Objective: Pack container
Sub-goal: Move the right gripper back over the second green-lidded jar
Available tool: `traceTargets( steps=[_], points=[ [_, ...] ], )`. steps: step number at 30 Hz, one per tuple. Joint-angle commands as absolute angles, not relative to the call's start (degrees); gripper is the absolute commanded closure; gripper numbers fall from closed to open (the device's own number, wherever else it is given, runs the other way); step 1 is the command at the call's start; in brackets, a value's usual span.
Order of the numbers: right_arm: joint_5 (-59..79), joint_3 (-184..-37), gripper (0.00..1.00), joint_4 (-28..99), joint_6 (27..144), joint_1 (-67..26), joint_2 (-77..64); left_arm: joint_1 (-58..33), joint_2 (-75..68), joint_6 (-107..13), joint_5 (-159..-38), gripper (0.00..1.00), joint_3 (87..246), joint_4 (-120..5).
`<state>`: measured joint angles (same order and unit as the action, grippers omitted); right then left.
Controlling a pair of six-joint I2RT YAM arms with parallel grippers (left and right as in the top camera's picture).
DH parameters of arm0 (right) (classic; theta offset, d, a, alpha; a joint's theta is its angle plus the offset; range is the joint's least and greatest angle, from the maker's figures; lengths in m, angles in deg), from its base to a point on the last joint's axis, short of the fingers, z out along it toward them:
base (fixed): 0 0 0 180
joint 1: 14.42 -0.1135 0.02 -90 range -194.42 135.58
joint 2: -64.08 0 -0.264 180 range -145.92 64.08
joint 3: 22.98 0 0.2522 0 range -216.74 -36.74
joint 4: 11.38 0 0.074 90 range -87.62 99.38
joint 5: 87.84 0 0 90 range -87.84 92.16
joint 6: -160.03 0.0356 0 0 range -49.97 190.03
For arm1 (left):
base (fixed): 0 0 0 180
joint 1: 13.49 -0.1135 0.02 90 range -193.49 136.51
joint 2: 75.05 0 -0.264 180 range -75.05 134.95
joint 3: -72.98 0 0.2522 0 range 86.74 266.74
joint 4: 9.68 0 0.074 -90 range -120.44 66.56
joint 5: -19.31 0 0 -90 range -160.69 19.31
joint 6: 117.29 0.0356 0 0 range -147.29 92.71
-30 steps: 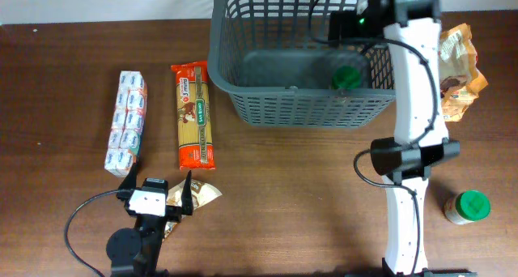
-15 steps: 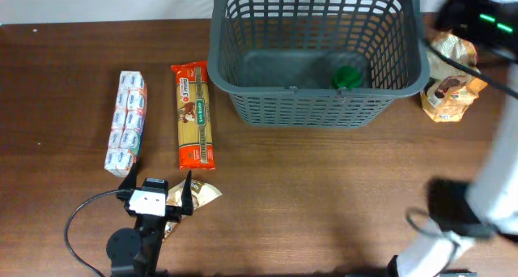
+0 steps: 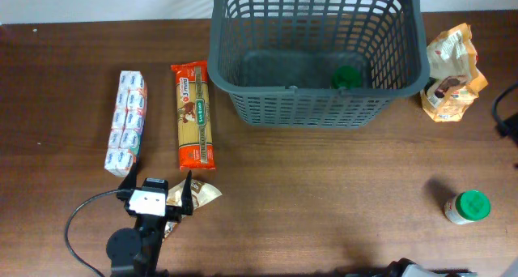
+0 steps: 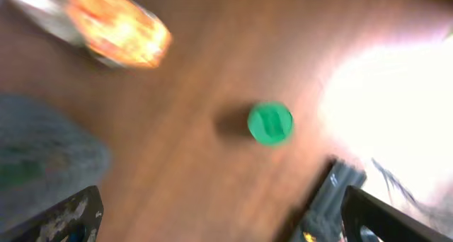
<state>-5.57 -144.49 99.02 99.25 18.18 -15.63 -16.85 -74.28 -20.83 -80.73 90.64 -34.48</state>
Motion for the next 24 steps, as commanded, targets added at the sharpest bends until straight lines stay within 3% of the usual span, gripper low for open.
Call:
traceTargets(
  steps=[1,15,24],
  points=[
    [-6.5,-134.9,0.01,96.2,102.0,19.7,-14.0,-16.8,-74.8,-19.9,-80.3,0.01,90.2,-34.3],
    [-4.9,-104.5,0.01,78.6,102.8,24.3,-14.7,-16.8,-74.8,-19.9,-80.3,0.01,90.2,-34.3],
    [-1.6,-100.7,0.01,75.0,95.5,29.0,-14.7,-16.8,-74.8,-19.9,-80.3,0.01,90.2,-34.3]
  ],
)
